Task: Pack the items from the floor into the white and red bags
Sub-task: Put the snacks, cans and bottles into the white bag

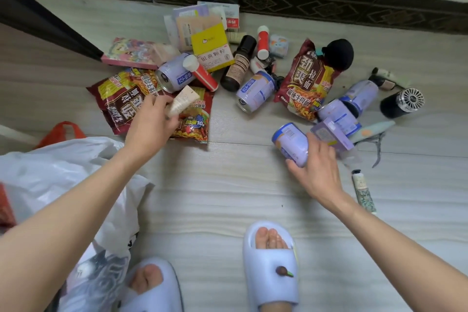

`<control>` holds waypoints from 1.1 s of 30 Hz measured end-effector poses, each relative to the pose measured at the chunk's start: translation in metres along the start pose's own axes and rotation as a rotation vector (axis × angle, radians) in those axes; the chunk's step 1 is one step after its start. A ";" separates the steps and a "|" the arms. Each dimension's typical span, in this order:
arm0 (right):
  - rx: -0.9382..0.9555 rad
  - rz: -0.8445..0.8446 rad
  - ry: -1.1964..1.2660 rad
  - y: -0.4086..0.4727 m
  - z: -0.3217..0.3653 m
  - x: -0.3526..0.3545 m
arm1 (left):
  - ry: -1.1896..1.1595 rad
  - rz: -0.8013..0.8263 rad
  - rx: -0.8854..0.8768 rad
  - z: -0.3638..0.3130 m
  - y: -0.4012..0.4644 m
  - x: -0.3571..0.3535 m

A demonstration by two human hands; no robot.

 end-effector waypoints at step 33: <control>0.941 0.708 -0.419 -0.169 0.340 -0.073 | -0.027 -0.033 0.781 0.213 -0.348 0.071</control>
Point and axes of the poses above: each hand's wrist, its own y-axis towards the middle knuckle, its own x-axis out of the back of the hand, z = x × y, the point moved 6 cm from there along y, towards the middle knuckle, and after that the axes turned 5 degrees about y, right-handed, at the moved point
